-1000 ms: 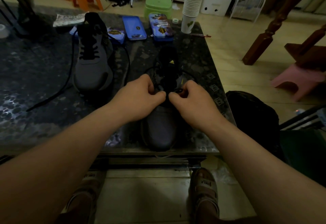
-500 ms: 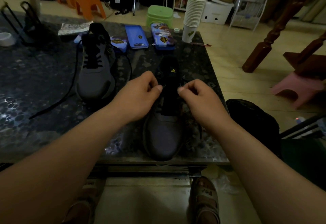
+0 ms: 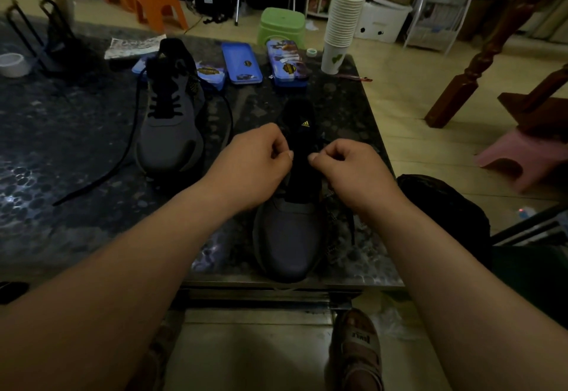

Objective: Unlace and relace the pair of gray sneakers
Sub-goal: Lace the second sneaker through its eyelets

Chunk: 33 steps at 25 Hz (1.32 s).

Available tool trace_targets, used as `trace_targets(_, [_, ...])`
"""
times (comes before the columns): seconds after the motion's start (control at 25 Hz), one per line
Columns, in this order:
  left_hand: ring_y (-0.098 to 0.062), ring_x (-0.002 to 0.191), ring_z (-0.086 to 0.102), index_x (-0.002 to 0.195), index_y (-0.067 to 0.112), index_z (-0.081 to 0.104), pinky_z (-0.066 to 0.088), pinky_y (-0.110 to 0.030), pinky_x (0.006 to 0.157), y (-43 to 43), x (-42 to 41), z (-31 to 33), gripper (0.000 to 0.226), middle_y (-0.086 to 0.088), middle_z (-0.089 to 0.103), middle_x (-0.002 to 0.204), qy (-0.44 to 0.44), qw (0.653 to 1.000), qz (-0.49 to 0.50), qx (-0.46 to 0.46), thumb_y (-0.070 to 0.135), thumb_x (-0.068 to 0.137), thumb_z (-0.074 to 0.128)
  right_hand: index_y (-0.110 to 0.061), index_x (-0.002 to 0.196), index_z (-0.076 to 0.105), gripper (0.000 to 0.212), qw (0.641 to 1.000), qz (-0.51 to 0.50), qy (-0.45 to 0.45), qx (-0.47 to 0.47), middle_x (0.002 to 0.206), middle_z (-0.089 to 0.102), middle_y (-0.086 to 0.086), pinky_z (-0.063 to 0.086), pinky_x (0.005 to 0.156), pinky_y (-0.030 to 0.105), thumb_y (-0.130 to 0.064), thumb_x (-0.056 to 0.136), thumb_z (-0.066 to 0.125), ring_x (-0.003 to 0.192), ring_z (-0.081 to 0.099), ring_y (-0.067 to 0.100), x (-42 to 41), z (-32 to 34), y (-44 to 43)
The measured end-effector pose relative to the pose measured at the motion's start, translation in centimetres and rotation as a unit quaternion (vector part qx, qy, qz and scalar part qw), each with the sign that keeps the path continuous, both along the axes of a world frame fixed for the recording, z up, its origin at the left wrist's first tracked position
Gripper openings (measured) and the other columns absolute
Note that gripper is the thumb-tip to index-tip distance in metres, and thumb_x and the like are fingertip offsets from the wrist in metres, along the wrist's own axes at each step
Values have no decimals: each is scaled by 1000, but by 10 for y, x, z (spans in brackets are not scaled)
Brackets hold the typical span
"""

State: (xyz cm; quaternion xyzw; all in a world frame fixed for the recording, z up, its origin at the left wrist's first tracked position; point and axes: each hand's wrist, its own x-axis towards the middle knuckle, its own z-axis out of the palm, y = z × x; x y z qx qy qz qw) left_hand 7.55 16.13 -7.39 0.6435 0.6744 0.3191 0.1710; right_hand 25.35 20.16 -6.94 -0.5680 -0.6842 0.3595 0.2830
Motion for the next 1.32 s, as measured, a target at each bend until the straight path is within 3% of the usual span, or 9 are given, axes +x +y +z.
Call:
trace_targets(0.08, [-6, 74, 60, 85, 28, 60, 48, -29, 62, 1, 3, -1, 16, 10, 63, 78, 5, 1000, 10, -5, 38, 95, 68, -15, 81, 69, 24, 1000, -9, 5, 0, 62, 62, -7, 45, 50, 22, -35, 93, 73, 51, 55, 0, -3, -2, 1])
trace_targets(0.24, [-9, 73, 62, 84, 27, 63, 48, -30, 63, 3, 4, 1, 16, 8, 64, 77, -28, 1000, 2, -13, 34, 97, 68, -17, 73, 65, 20, 979, -14, 173, -106, 73, 64, 5, 50, 63, 32, -19, 92, 72, 70, 61, 18, -3, -2, 5])
trace_targets(0.36, [-13, 73, 63, 88, 23, 64, 51, -34, 68, 3, -2, 3, 16, 5, 66, 81, -46, 997, -33, -47, 34, 100, 65, -17, 75, 65, 19, 959, -6, 224, -172, 78, 62, 6, 47, 65, 31, -12, 93, 67, 77, 59, 22, 2, 0, 7])
trace_targets(0.44, [-14, 72, 63, 88, 23, 63, 52, -35, 69, 3, -3, 2, 16, 4, 66, 80, -54, 997, -40, -49, 33, 100, 66, -15, 79, 67, 14, 967, -3, 196, -164, 76, 64, 4, 49, 63, 29, -15, 93, 69, 76, 61, 19, 2, 2, 8])
trace_targets(0.6, [-11, 71, 61, 88, 23, 64, 50, -32, 67, 2, -2, 0, 15, 5, 66, 80, -54, 997, -30, -35, 33, 98, 68, -10, 80, 70, 17, 994, 30, 69, -74, 61, 64, -3, 46, 48, 20, -21, 92, 75, 52, 60, 6, 2, 5, 4])
trace_targets(0.8, [-16, 76, 67, 91, 21, 59, 58, -45, 75, 1, -5, -1, 17, 3, 69, 84, -55, 997, -34, -29, 33, 103, 59, -11, 84, 73, 19, 984, 51, 104, -135, 83, 74, 3, 53, 75, 31, -21, 99, 68, 81, 68, 17, 8, 4, 8])
trace_targets(0.96, [-13, 74, 70, 94, 18, 59, 61, -44, 77, 2, -7, 1, 16, 3, 71, 84, -84, 994, -47, -42, 30, 105, 58, -13, 87, 71, 22, 970, 80, 133, -186, 84, 76, 0, 56, 69, 23, -23, 104, 61, 80, 70, 13, 12, 4, 8])
trace_targets(1.08, [-14, 71, 66, 91, 20, 62, 56, -37, 70, 1, -9, 0, 21, 1, 69, 81, -68, 995, -55, -56, 39, 100, 65, -13, 92, 68, 16, 975, 91, 113, -166, 91, 72, 4, 56, 74, 31, -26, 101, 66, 85, 68, 16, 15, 0, 10])
trace_targets(1.32, [-9, 67, 55, 88, 19, 61, 48, -31, 68, 1, -8, -4, 17, 1, 63, 78, -89, 994, -49, -35, 30, 101, 65, -20, 82, 71, 16, 983, 82, 115, -118, 81, 67, 3, 49, 75, 39, -23, 98, 68, 76, 59, 20, 17, -4, 13])
